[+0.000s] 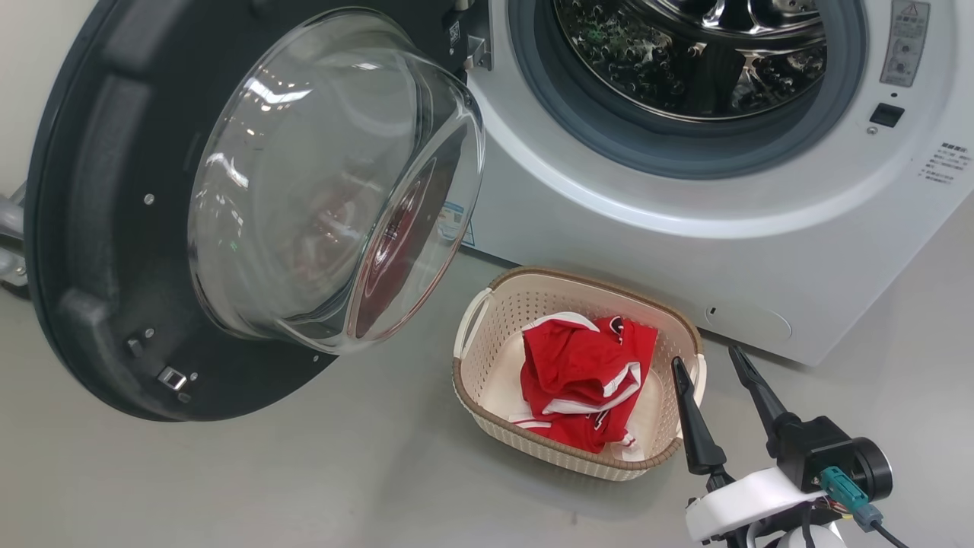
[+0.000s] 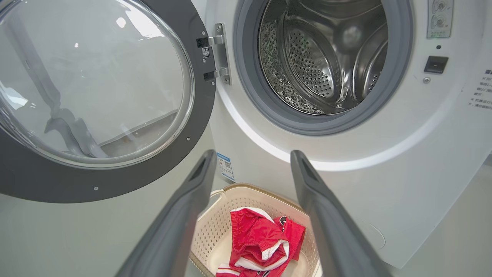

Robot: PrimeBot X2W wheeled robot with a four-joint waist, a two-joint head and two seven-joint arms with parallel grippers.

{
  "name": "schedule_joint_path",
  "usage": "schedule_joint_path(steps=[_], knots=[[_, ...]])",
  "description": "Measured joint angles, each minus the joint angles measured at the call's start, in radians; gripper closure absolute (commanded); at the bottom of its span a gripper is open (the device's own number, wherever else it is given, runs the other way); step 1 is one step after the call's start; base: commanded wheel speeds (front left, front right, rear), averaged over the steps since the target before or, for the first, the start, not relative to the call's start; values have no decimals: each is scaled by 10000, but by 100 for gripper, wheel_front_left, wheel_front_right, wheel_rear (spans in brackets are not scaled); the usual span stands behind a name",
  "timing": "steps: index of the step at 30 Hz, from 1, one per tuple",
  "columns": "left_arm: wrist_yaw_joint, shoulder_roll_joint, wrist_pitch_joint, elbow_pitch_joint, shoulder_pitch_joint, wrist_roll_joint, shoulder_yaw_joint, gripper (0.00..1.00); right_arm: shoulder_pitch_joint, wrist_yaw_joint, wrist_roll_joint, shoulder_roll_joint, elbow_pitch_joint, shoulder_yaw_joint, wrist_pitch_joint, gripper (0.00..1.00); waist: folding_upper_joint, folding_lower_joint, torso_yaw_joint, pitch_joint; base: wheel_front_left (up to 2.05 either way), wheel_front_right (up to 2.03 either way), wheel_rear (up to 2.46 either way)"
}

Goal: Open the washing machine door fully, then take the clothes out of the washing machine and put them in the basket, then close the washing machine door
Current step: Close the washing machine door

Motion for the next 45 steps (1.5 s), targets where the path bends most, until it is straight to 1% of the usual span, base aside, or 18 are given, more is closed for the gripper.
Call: schedule_joint_path(steps=[5, 9, 14, 23, 27, 28, 29, 38, 42, 45], knots=[[86, 109, 631, 924, -204, -516, -245, 100, -81, 44, -71, -36, 35, -13, 0, 0, 0, 0, -118, 138, 0, 0, 0], [86, 263, 1141, 1488, -284, -639, -525, 100, -89, 86, -77, -38, 82, -17, 0, 0, 0, 0, -205, 208, 0, 0, 0], [77, 272, 1701, 2132, -431, -819, -736, 100, -149, 88, -84, -38, 94, -48, 0, 0, 0, 0, -264, 263, 0, 0, 0], [54, 299, 2489, 2654, -432, -1172, -965, 100, -227, 130, -84, -36, 140, -69, 0, 0, 0, 0, -303, 251, 0, 0, 0], [-29, 355, 2922, 2773, -432, -1254, -1108, 100, -228, 174, -84, -36, 174, -98, 0, 0, 0, 0, -291, 224, 0, 0, 0], [-31, 399, 3164, 2798, -432, -1287, -1149, 100, -228, 174, -84, -36, 174, -109, 0, 0, 0, 0, -279, 214, 0, 0, 0], [-31, 399, 3164, 2798, -432, -1287, -1149, 100, -228, 174, -84, -36, 174, -109, 0, 0, 0, 0, -279, 214, 0, 0, 0], [-109, 470, 4428, 2614, -408, -1937, -1417, 100, -228, 176, -84, -36, 178, -119, 0, 0, 0, 0, -205, 239, 0, 0, 0], [-111, 353, 5026, 2424, -376, -2073, -1595, 100, -234, 178, -86, -36, 180, -113, 0, 0, 0, 0, -206, 294, 0, 0, 0], [-111, 222, 5421, 2173, -273, -2382, -1615, 100, -244, 209, -127, -35, 178, -61, 0, 0, 0, 0, -230, 348, 0, 0, 0]])
